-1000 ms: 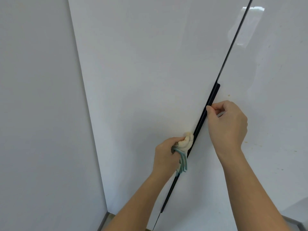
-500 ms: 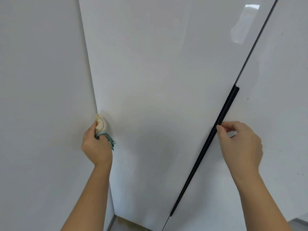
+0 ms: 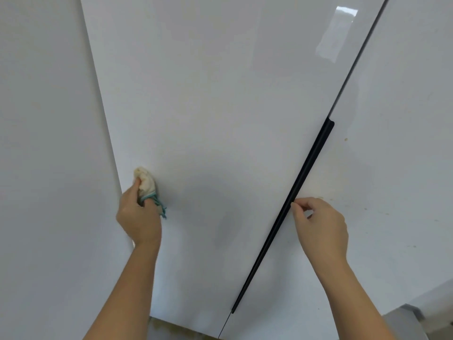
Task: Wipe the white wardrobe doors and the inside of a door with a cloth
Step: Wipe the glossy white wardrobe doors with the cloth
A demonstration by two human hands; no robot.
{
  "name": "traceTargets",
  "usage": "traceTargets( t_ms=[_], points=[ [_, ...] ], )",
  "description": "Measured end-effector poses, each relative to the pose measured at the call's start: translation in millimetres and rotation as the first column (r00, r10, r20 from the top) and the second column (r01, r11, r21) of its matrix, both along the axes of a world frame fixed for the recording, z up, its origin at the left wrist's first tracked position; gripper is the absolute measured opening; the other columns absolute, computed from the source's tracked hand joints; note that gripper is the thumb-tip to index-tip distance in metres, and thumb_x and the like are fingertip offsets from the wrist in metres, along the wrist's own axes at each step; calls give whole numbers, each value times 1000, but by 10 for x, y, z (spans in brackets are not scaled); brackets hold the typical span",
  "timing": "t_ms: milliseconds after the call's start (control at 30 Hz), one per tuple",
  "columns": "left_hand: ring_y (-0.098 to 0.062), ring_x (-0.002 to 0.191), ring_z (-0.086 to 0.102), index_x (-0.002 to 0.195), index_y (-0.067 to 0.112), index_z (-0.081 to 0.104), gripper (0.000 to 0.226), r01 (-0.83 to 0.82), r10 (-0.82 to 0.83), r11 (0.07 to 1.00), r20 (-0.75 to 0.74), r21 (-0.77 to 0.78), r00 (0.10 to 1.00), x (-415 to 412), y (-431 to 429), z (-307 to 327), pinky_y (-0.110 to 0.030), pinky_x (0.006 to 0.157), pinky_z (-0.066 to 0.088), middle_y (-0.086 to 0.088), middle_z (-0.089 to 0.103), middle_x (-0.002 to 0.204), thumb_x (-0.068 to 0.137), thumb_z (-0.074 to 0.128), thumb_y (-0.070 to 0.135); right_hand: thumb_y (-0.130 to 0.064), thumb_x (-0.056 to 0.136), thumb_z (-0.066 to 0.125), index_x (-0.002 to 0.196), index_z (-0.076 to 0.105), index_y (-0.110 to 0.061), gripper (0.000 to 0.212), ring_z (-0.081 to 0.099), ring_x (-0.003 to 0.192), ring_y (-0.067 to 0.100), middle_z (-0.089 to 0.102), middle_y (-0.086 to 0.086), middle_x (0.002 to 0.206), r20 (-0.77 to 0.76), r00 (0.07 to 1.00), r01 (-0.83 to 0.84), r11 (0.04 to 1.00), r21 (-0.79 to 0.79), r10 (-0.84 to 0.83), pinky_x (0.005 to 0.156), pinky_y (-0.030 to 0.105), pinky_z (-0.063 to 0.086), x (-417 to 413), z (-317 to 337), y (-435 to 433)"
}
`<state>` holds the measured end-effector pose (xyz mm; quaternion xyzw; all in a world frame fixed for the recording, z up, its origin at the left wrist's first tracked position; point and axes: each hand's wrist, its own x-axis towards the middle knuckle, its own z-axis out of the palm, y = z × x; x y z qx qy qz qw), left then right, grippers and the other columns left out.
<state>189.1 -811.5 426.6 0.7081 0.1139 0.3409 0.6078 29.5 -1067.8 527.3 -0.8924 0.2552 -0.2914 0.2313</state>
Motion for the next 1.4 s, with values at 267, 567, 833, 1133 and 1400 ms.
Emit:
traceTargets(
  t_ms=[267, 567, 833, 1133, 1400],
  points=[
    [-2, 85, 56, 124, 10, 66, 62, 247, -247, 968, -3, 54, 969, -742, -933, -46, 5, 73, 37, 0, 65, 107, 72, 53, -20, -29, 95, 55, 101, 69, -28, 16, 58, 77, 10, 63, -15, 95, -22, 999, -42, 999, 19, 42, 65, 27, 43, -22, 25, -44],
    [-13, 92, 65, 124, 11, 67, 50, 456, -473, 866, 42, 204, 880, -1255, -1625, -176, -28, 79, 58, 0, 68, 110, 78, 55, -5, -27, 96, 53, 106, 70, -30, 20, 60, 86, 10, 67, -14, 105, -14, 990, -140, 989, 47, 141, 77, 32, 51, -48, 6, -109],
    [-2, 89, 64, 118, 20, 71, 55, 617, -612, 762, -93, 196, 785, -1251, -1622, -181, -13, 77, 51, 13, 70, 103, 78, 55, -15, -24, 96, 51, 99, 72, -28, 21, 58, 80, 11, 66, -9, 98, -55, 981, -184, 981, 69, 188, 73, 31, 50, 0, -13, -92],
    [0, 79, 64, 104, 31, 72, 45, 701, -706, 707, -154, -94, 691, -1250, -1696, 362, -16, 69, 51, 11, 72, 90, 86, 54, -7, -25, 96, 51, 96, 73, -28, 22, 60, 86, 11, 68, -11, 101, 19, 973, -229, 962, 147, 228, 77, 31, 50, -38, 206, -216],
    [1, 78, 64, 99, 31, 72, 33, 718, -719, 695, 73, 46, 691, -1191, -1656, 1253, -13, 67, 49, 14, 72, 85, 88, 60, 2, -27, 96, 51, 100, 72, -30, 22, 63, 80, 11, 69, -14, 98, 178, 956, -260, 954, 147, 233, 75, 34, 53, -28, 518, -236]
  ],
)
